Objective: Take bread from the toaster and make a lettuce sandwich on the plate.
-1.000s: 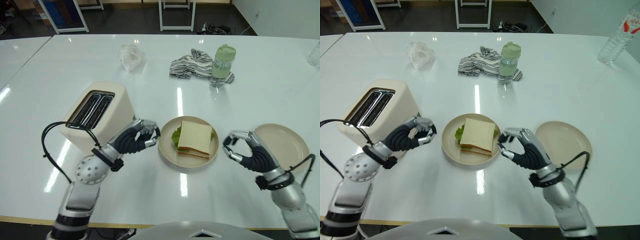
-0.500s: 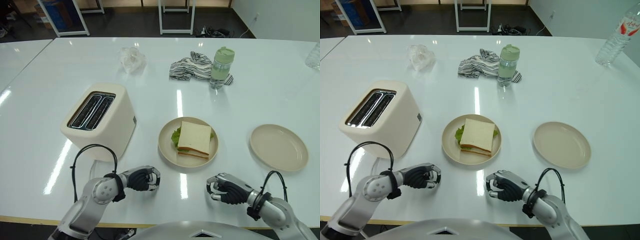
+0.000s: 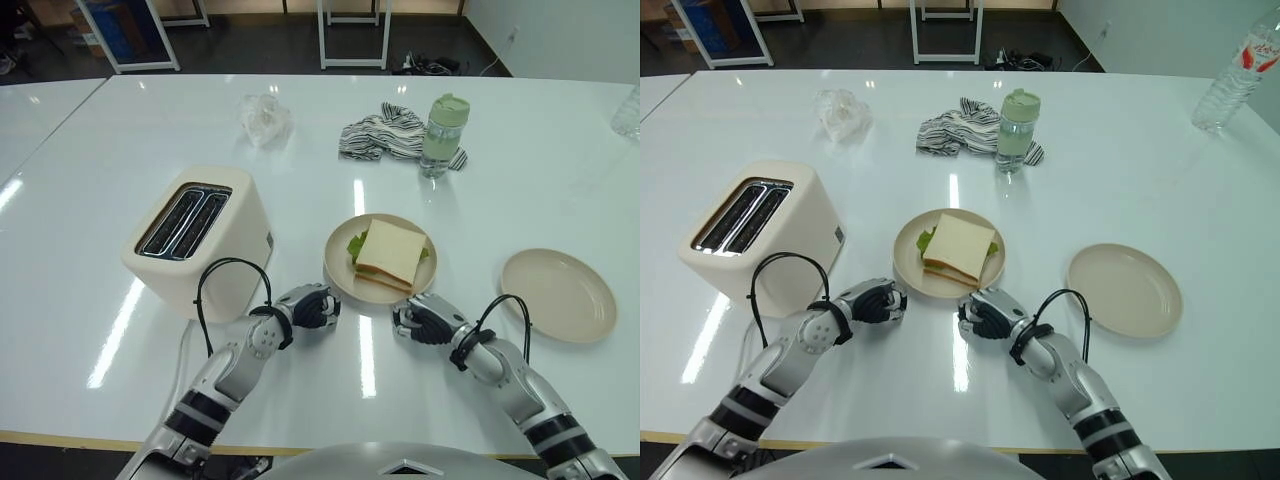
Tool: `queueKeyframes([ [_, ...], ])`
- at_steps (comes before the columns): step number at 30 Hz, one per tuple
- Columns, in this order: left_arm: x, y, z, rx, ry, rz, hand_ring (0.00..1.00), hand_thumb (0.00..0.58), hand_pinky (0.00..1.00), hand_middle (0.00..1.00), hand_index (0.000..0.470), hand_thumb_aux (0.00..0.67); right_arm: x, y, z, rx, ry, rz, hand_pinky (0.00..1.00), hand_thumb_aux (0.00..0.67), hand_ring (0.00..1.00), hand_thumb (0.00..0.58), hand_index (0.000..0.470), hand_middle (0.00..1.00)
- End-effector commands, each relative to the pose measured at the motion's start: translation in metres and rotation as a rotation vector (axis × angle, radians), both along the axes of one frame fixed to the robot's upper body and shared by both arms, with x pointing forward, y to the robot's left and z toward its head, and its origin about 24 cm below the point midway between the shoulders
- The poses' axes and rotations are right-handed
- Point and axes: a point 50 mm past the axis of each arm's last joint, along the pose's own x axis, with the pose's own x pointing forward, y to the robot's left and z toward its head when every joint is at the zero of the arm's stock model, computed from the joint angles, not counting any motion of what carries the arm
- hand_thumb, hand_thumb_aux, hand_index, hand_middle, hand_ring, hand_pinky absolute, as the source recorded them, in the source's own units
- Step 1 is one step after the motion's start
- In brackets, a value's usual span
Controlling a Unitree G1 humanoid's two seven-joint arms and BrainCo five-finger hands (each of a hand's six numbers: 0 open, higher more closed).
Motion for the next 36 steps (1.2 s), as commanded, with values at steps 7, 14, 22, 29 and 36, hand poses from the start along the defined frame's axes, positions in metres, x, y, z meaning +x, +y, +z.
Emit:
queueKeyframes([
  [7, 0.022, -0.004, -0.013, -0.008, -0.065, 0.102, 1.00, 0.580, 1.00, 1.00, 0.470, 0.670, 0.019, 0.002, -0.010, -0.075, -0.095, -0.018, 1.00, 0.670, 1.00, 0.580, 0.470, 1.00],
  [14, 0.003, -0.015, 0.031, -0.430, -0.128, 0.029, 0.99, 0.520, 0.99, 0.99, 0.319, 0.455, -0.006, -0.007, 0.026, 0.176, -0.065, -0.012, 1.00, 0.670, 1.00, 0.580, 0.470, 1.00],
  [22, -0.022, -0.018, 0.095, -0.909, -0.313, -0.039, 0.00, 0.000, 0.00, 0.00, 0.000, 0.000, -0.018, -0.033, 0.095, 0.653, -0.207, -0.163, 0.00, 0.000, 0.00, 0.000, 0.000, 0.00],
  [29, -0.003, -0.010, 0.068, -1.046, -0.313, 0.200, 0.00, 0.000, 0.00, 0.00, 0.000, 0.000, -0.009, -0.034, 0.064, 0.724, -0.155, -0.359, 0.00, 0.000, 0.00, 0.000, 0.000, 0.00],
  [36, 0.004, -0.006, 0.042, -1.127, -0.280, 0.397, 0.00, 0.000, 0.00, 0.00, 0.000, 0.000, -0.003, -0.023, 0.038, 0.845, -0.151, -0.523, 0.00, 0.000, 0.00, 0.000, 0.000, 0.00],
])
